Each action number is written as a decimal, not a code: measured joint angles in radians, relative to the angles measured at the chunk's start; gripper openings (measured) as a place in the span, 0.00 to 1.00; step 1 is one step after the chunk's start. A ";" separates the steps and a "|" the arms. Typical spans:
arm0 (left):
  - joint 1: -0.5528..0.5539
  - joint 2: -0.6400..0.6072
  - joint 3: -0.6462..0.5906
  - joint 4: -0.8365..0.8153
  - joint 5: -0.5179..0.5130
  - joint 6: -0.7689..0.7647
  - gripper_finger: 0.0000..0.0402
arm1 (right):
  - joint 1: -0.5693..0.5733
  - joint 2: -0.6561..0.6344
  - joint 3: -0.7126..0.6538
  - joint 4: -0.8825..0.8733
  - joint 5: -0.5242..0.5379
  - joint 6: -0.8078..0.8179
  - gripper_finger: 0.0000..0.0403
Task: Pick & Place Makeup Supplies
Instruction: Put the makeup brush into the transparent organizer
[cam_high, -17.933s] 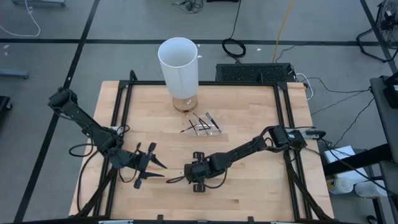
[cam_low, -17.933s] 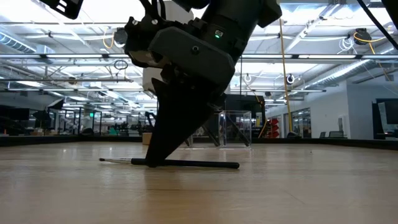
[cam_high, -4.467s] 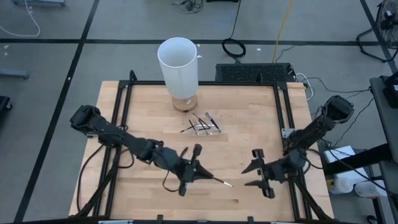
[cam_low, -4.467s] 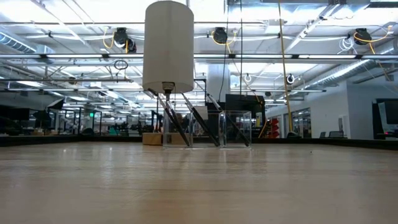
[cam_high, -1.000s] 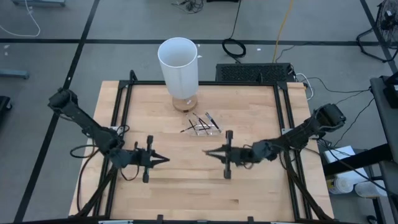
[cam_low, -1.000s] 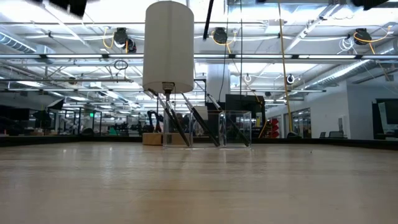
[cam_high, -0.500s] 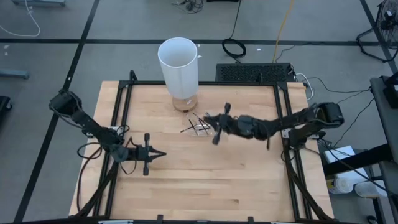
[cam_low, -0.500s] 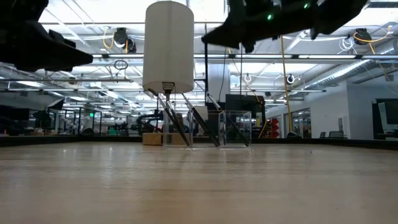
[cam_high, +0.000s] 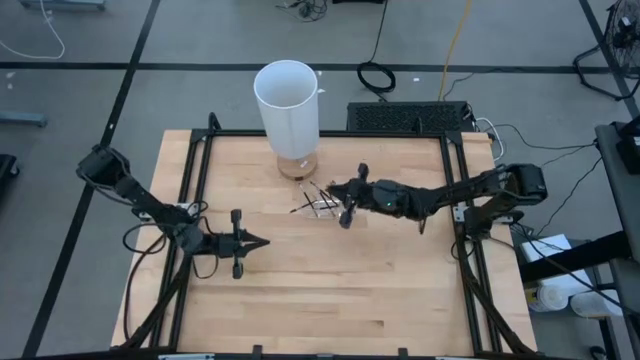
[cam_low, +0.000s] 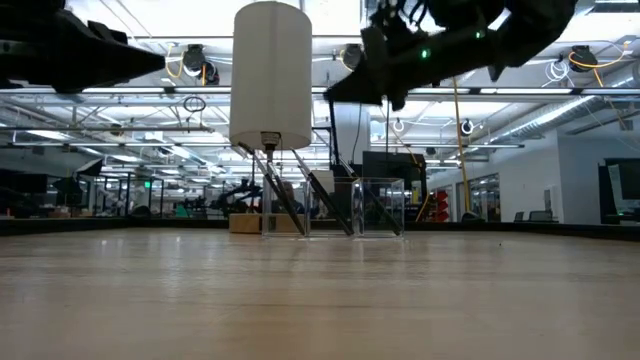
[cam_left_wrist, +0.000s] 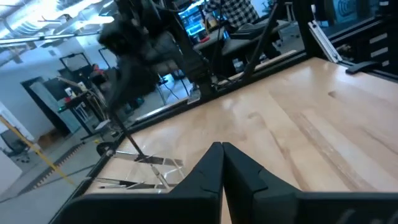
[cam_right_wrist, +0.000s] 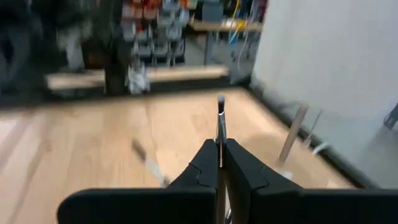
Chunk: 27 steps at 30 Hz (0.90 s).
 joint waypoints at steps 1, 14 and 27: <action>0.007 0.000 0.000 0.000 0.007 -0.006 0.03 | 0.001 0.015 0.000 -0.012 0.000 -0.006 0.00; 0.030 0.000 0.000 -0.002 0.033 -0.052 0.04 | -0.009 0.170 0.000 0.036 -0.001 -0.022 0.00; 0.030 0.001 0.000 -0.014 0.032 -0.067 0.04 | -0.027 0.220 0.003 0.039 -0.003 0.020 0.02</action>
